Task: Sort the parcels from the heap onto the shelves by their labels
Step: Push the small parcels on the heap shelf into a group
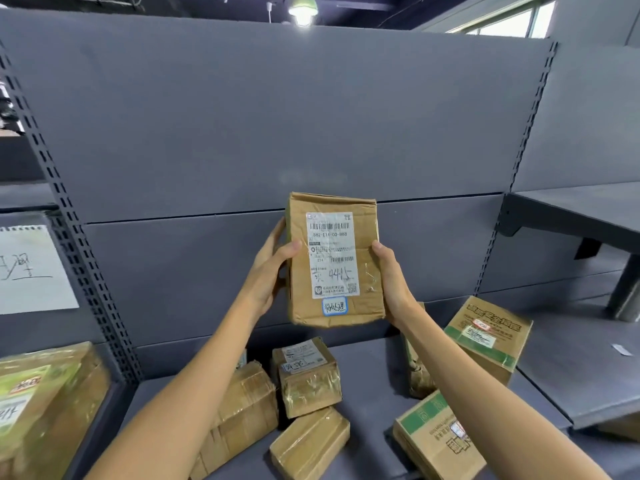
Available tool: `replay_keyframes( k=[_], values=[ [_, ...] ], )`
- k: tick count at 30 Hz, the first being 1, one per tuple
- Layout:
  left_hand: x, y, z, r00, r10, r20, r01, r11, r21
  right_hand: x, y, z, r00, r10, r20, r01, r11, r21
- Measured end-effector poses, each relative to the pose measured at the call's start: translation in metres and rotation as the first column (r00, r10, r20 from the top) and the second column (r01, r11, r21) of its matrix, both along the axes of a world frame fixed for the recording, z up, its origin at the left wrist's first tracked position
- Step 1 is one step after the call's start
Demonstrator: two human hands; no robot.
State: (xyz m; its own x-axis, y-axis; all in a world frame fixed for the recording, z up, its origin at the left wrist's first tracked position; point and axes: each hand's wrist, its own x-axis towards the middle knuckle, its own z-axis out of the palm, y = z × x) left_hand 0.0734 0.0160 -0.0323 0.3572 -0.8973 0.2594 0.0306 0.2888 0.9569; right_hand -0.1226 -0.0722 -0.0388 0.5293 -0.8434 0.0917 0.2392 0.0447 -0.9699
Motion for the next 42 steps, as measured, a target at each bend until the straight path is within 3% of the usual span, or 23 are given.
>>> replay_keyframes(
  k=[13, 19, 24, 27, 32, 35, 42],
  values=[
    [0.002, 0.008, -0.007, 0.998, 0.055, 0.016, -0.055, 0.998, -0.004, 0.006, -0.004, -0.007, 0.999, 0.043, -0.012, -0.043, 0.999, -0.019],
    [0.016, 0.046, -0.004, 0.979, 0.205, 0.008, -0.204, 0.979, -0.026, 0.033, 0.019, -0.002, 0.980, 0.197, 0.028, -0.194, 0.978, -0.078],
    [0.035, 0.114, -0.011, 0.857, 0.512, -0.065, -0.515, 0.857, -0.035, 0.092, 0.063, -0.008, 0.954, 0.301, 0.008, -0.293, 0.935, -0.201],
    [0.053, 0.169, -0.013, 0.762, 0.624, -0.170, -0.633, 0.774, 0.006, 0.134, 0.101, -0.021, 0.895, 0.446, 0.001, -0.435, 0.874, -0.215],
    [0.086, 0.264, -0.018, 0.623, 0.722, -0.299, -0.733, 0.673, 0.097, 0.195, 0.188, -0.038, 0.772, 0.634, 0.031, -0.609, 0.753, -0.249],
    [0.113, 0.327, -0.022, 0.563, 0.771, -0.298, -0.798, 0.601, 0.043, 0.230, 0.248, -0.044, 0.715, 0.698, 0.046, -0.672, 0.703, -0.234],
    [0.187, 0.472, -0.030, 0.480, 0.830, -0.285, -0.857, 0.512, 0.047, 0.309, 0.387, -0.051, 0.681, 0.733, 0.008, -0.719, 0.670, -0.184]
  ],
)
